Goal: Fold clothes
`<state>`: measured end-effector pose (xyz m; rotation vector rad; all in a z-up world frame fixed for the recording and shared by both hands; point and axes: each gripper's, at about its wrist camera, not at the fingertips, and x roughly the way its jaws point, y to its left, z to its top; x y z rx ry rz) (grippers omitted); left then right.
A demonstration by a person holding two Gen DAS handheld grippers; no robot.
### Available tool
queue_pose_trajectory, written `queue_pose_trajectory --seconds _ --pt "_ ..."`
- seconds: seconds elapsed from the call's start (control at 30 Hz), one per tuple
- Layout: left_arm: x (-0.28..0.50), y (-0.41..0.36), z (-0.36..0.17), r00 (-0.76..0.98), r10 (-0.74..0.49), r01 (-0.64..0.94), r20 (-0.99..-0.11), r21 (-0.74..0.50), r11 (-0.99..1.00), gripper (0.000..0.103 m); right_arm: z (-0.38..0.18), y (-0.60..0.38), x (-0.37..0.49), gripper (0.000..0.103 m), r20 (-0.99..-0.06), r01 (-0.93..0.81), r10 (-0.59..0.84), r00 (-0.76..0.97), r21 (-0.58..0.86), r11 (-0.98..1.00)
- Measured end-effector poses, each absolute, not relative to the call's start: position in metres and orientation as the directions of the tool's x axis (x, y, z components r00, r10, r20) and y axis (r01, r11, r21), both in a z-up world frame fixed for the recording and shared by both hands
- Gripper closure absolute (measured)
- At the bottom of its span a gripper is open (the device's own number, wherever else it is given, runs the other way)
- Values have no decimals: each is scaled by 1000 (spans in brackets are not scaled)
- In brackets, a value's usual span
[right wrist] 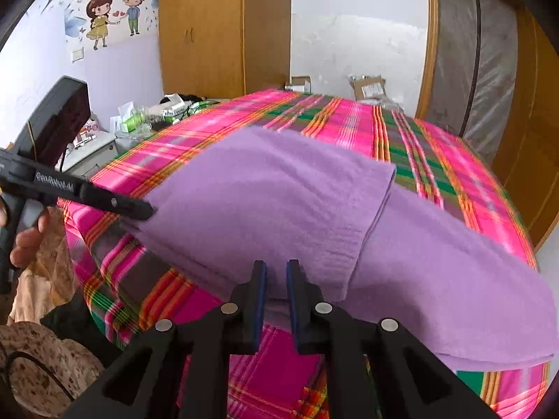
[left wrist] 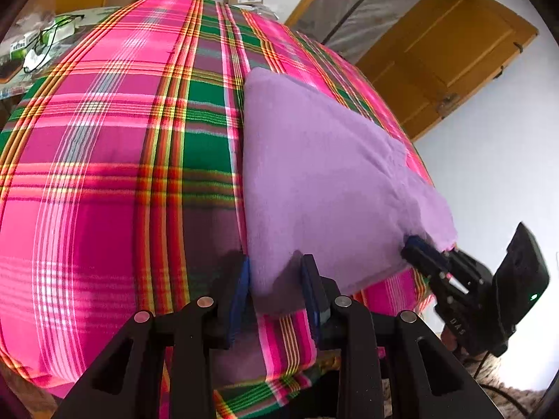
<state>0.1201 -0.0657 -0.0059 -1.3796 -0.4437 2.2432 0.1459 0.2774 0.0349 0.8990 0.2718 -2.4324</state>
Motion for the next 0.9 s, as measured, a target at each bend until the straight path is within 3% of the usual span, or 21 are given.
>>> queue_pose_trajectory --seconds 0.13,0.37,0.5,0.63,0.73,0.83,0.9 --pt "127 -68 -7 -388 544 -224 -744 -496 -839 71 32 262 137 85 -660 545 -392 -641 -32 -838" --pt "135 -77 -5 -388 565 -238 -728 -514 -824 71 20 259 147 85 -701 544 -371 -609 -30 -838" --pt "129 -85 -2 -408 585 -227 -701 -542 -809 71 35 249 154 84 -659 559 -399 -637 -39 -828" --pt "117 -93 2 -422 583 -193 -695 -559 -806 71 38 222 159 71 -647 625 -449 -617 -56 -779" --pt "110 -96 7 -440 557 -178 -704 -540 -823 71 33 199 161 69 -663 672 -467 -585 -74 -737" --pt "104 -98 12 -458 517 -160 -723 -505 -848 68 26 183 159 59 -684 709 -482 -547 -73 -701" --pt "100 -99 14 -463 495 -155 -736 -482 -862 67 21 175 160 58 -696 731 -488 -526 -78 -678"
